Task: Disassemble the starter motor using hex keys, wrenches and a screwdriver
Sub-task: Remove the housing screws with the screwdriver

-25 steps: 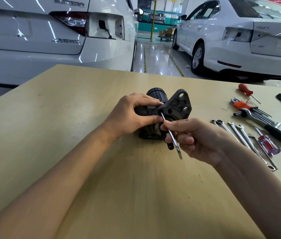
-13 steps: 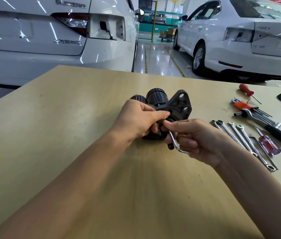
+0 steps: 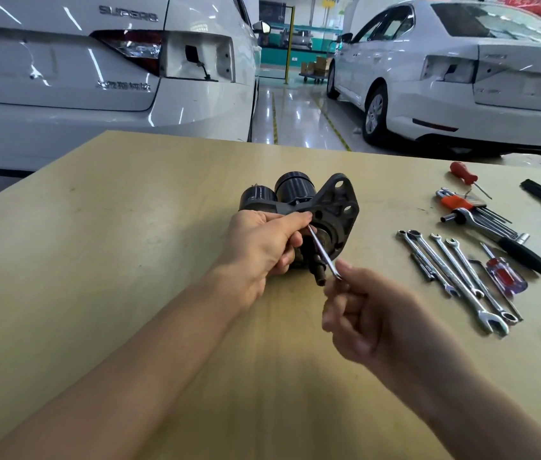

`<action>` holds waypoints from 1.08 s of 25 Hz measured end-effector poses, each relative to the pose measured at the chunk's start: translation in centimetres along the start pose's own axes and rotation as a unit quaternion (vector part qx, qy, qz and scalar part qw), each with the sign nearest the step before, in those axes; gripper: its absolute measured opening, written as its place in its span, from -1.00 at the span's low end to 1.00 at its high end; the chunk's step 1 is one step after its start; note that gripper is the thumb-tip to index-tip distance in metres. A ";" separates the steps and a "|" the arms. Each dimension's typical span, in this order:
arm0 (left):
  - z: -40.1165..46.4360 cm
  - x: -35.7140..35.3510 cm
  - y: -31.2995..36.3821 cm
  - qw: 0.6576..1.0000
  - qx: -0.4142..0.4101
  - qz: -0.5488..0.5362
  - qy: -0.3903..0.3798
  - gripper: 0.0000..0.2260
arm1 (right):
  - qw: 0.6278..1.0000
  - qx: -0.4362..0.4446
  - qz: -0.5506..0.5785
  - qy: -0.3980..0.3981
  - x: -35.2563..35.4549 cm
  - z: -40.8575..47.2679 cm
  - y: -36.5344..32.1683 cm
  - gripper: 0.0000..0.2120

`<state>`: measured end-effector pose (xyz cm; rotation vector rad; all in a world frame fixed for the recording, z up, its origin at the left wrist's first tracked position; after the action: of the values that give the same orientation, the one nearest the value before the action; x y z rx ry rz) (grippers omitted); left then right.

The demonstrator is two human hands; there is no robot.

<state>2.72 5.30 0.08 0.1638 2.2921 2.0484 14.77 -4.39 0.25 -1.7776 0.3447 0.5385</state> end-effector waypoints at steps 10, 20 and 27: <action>-0.2 1.3 0.6 0.971 -0.134 0.183 0.079 -0.76 | 0.986 0.153 0.000 0.070 -0.7 -0.6 2.2 -0.71; 0.0 1.9 1.0 0.881 -0.311 0.309 0.177 -0.83 | 0.980 0.169 -0.047 0.090 -0.3 0.0 2.1 -0.69; 3.2 3.7 1.2 0.869 -0.312 0.376 -0.077 -0.55 | 0.992 0.086 0.071 0.051 -0.7 0.3 2.4 -0.71</action>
<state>-0.55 9.04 1.05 1.2794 1.4497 2.8451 12.91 -4.83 -1.43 -1.6253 0.5756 0.5040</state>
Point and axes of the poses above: each hand's wrist, its own z-axis towards the middle knuckle, its own x-axis out of the back of the hand, y = z × x, the point moved 1 cm from there along z, towards the middle knuckle, and after that the axes turned 12 degrees about z, right-handed, at the moved point
